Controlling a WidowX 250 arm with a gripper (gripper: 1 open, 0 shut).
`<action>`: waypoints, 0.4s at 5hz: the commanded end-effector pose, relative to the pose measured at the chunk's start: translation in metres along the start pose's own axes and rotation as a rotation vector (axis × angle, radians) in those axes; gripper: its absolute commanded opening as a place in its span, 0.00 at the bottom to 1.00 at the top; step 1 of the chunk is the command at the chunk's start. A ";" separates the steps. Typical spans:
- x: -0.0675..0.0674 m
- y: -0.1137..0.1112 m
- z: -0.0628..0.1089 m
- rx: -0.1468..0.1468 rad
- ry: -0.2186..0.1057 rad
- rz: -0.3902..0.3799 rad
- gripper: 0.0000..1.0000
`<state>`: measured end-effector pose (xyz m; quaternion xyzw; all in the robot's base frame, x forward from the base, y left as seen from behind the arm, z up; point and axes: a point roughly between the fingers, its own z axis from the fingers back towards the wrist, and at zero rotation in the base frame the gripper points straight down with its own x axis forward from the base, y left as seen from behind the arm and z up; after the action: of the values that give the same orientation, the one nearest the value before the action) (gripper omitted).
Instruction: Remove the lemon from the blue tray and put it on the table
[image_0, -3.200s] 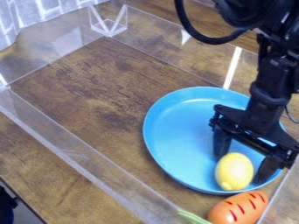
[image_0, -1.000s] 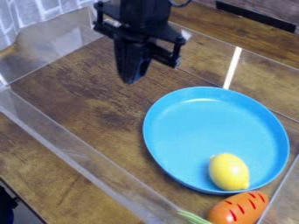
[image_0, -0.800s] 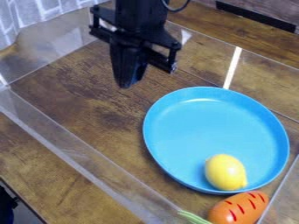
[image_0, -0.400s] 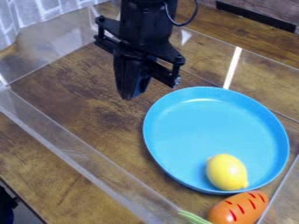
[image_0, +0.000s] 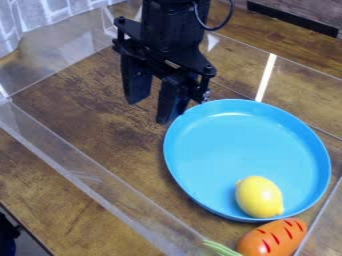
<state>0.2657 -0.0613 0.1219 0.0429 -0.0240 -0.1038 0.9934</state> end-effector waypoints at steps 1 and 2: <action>0.002 -0.003 0.007 0.000 -0.039 -0.022 1.00; 0.003 -0.005 0.002 -0.006 -0.032 -0.034 1.00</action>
<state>0.2670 -0.0629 0.1169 0.0415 -0.0258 -0.1137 0.9923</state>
